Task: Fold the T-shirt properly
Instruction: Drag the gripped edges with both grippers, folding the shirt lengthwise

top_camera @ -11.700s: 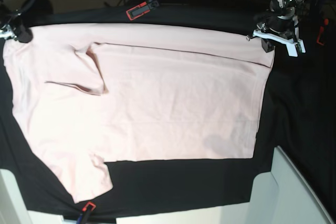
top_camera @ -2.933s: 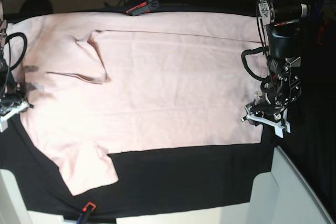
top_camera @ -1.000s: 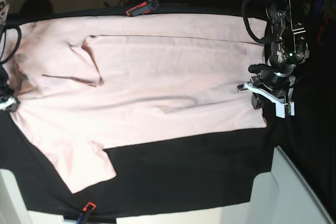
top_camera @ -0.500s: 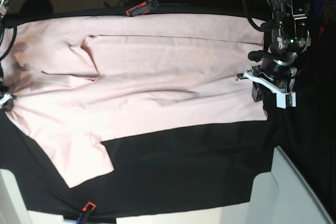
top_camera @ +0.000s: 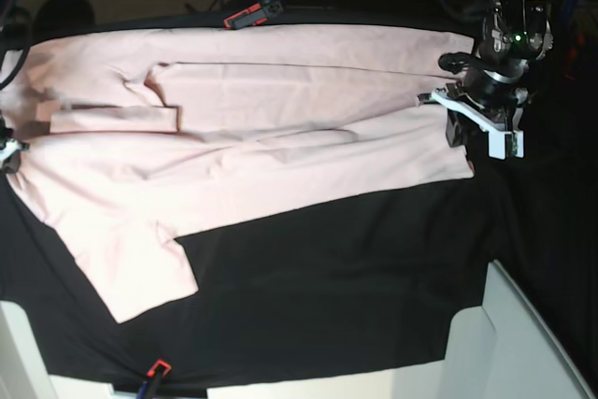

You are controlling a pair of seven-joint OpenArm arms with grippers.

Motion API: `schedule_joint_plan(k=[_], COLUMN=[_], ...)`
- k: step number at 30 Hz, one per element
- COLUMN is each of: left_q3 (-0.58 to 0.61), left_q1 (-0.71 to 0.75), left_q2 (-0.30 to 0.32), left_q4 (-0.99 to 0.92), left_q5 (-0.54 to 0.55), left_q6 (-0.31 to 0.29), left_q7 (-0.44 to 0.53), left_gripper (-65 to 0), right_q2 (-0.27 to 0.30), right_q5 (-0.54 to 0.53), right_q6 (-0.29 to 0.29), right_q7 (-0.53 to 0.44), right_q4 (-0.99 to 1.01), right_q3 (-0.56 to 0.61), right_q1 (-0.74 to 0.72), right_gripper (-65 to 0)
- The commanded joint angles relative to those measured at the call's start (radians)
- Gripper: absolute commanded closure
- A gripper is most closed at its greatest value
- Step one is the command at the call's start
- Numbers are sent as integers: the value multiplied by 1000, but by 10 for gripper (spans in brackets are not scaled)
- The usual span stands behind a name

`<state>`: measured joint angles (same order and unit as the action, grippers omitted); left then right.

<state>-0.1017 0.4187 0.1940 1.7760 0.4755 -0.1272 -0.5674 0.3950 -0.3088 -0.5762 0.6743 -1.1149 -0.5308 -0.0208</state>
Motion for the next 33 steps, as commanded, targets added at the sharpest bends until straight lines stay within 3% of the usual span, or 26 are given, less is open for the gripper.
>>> schedule_joint_plan(k=[1,12,27,33], left_q3=[-2,-3,-10,-114], left_q1=[13,145,168,199], left_q2=[9,17,20,19], left_q4=[20,130,186,195], left_q5=[7,6,6,6], left_q6=[1,1,1,1], left_q7=[24,24,24,24], left_gripper=[0,0,0,0], right_q2=[22,-17,-21,-20], right_q5=[-10,-10,-10,-10], right_q6=[-5,-5,-5,-6], right_q7=[-3,46,100,103], right_q4=[-29,-136,-156,-156], right_q3=[-7,-9,-173,-170], right_q1=[-5,88,115,143], right_gripper=[0,0,0,0])
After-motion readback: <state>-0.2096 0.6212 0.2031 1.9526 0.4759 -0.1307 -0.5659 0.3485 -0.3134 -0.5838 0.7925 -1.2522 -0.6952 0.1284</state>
